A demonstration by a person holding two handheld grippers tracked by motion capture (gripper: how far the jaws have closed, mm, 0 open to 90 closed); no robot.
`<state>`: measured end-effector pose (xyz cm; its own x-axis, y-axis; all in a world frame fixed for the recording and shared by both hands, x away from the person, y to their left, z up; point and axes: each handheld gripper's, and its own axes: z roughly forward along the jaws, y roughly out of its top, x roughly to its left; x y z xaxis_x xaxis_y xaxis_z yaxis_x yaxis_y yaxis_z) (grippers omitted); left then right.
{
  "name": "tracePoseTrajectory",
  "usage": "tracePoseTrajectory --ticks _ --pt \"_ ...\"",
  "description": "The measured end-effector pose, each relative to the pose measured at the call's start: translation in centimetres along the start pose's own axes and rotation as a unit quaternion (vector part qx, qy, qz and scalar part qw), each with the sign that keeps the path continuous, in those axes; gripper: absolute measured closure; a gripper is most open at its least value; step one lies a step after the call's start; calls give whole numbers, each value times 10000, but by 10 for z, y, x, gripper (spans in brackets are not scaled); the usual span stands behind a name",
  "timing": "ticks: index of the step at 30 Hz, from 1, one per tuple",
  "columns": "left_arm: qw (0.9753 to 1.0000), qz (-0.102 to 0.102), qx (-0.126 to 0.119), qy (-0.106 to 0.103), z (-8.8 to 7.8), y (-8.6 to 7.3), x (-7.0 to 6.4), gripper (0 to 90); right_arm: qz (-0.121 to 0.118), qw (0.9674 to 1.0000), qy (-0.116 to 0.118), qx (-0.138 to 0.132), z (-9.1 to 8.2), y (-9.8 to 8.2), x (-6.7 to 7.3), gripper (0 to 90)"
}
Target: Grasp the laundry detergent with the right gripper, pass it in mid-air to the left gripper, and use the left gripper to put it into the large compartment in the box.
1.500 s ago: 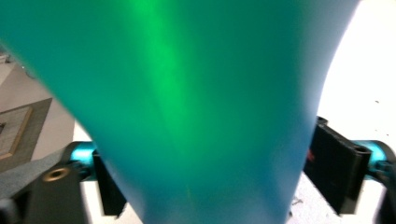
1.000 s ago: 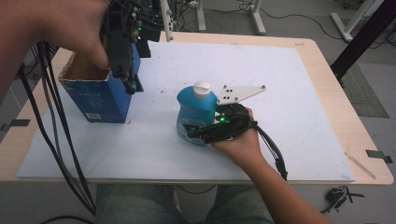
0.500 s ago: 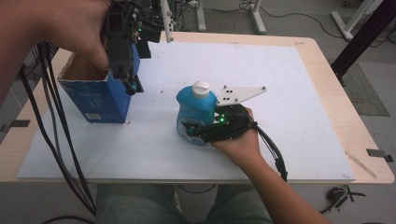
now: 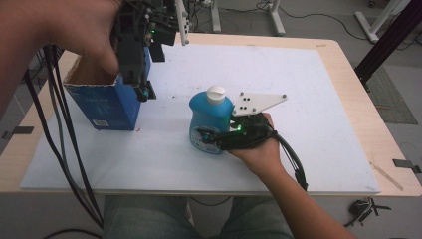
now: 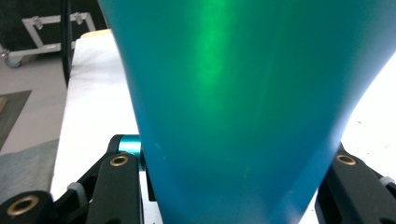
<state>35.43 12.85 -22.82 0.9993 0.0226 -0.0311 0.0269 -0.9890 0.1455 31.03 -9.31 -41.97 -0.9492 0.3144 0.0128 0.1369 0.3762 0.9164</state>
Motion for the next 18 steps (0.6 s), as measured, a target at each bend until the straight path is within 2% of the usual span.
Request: tracePoseTrajectory --ticks 9,15,18 --pt "9998 175 13 4 -4 14 -9 17 -218 9993 281 68 -5 23 0 466" --pt "9997 228 21 -80 -3 27 -11 17 -339 9971 637 223 -8 42 -4 466" --pt "9997 231 47 -92 -1 32 -12 17 -401 9962 733 254 -9 47 -5 466"
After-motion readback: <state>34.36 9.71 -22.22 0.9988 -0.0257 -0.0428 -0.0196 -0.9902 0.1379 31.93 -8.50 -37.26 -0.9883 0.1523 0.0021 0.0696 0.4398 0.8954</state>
